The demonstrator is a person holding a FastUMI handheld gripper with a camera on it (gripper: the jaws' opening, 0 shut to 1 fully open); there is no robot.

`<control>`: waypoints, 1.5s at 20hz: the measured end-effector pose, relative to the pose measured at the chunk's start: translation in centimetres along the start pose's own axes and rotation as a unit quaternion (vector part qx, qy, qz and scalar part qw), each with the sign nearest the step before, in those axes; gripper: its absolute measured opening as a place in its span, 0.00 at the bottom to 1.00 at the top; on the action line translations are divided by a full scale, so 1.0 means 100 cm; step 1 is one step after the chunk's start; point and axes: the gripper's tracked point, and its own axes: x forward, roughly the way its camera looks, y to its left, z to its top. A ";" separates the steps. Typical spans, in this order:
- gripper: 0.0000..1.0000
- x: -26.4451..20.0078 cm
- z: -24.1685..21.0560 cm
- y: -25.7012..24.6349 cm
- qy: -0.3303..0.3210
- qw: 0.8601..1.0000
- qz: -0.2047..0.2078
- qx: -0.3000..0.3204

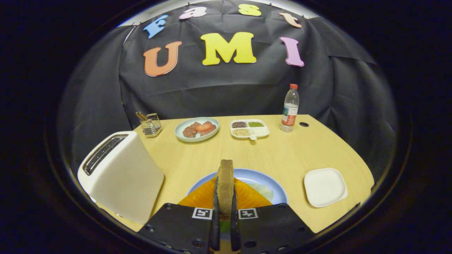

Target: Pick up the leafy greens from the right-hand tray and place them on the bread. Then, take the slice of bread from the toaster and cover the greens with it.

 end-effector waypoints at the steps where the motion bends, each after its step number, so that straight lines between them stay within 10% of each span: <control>1: 0.12 0.001 -0.003 -0.004 0.003 1.000 -0.004 -0.005; 14: 0.18 0.023 -0.042 -0.043 0.030 1.000 -0.003 0.001; 23: 0.65 0.006 -0.028 -0.063 -0.016 0.999 -0.036 -0.031; 30: 0.70 -0.052 -0.009 -0.069 -0.060 0.997 -0.033 -0.034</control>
